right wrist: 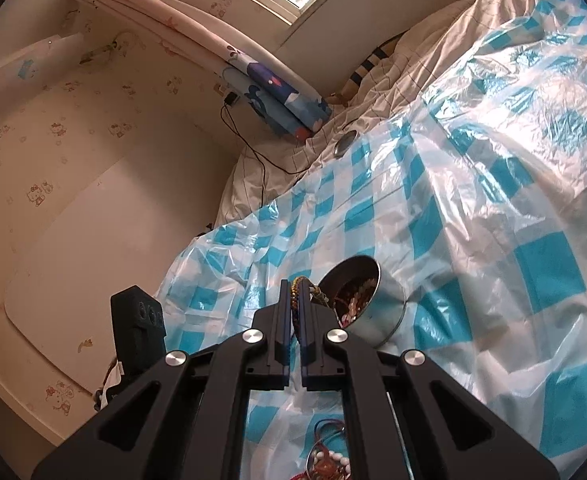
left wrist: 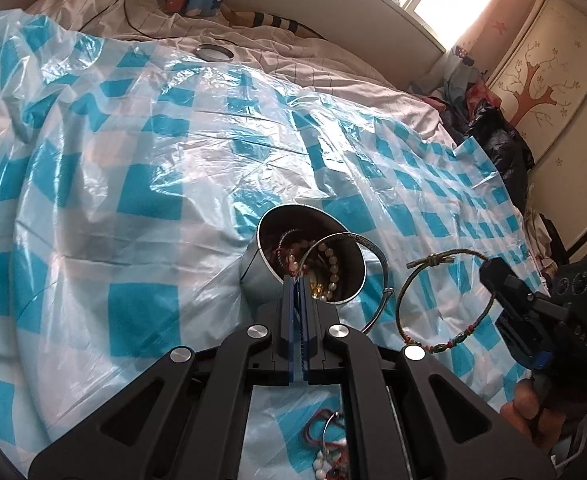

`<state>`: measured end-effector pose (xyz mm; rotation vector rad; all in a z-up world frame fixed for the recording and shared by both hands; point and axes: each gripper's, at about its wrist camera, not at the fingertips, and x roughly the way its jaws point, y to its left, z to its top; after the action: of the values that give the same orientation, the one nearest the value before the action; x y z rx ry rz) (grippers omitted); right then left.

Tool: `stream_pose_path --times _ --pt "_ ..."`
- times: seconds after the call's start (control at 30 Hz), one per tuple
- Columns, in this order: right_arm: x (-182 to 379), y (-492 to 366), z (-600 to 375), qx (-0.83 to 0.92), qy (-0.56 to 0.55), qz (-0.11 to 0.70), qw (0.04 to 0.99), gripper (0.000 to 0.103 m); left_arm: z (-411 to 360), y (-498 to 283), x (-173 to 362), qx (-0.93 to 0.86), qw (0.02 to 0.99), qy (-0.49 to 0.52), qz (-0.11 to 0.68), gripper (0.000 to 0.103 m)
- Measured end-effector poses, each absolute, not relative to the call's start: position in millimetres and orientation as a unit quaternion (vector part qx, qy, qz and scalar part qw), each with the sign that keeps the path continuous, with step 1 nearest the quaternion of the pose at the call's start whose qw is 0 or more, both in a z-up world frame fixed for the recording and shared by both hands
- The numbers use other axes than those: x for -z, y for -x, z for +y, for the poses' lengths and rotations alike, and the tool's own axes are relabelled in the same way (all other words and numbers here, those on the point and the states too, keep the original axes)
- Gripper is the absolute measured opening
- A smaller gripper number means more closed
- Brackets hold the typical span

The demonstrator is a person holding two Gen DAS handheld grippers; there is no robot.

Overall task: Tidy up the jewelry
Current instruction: 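Carry the silver bangle and gold bracelet over the silver tin with both grippers, then open both grippers over the tin to drop the bangle and gold bracelet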

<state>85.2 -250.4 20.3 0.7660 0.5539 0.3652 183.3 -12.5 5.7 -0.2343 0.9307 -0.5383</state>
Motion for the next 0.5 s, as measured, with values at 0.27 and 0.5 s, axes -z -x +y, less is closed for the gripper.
stream_pose_path --times 0.27,0.5 --pt "-24.1 -97.0 -256.1 -0.174 -0.371 0.257 0.875 0.004 -29.0 -210.1 2.1 0.241 0.855 0.099 0.448 0.002" --pt "-23.5 -116.4 -253.8 -0.178 -0.370 0.257 0.875 0.004 -35.4 -232.8 21.0 0.236 0.842 0.103 0.473 0.004"
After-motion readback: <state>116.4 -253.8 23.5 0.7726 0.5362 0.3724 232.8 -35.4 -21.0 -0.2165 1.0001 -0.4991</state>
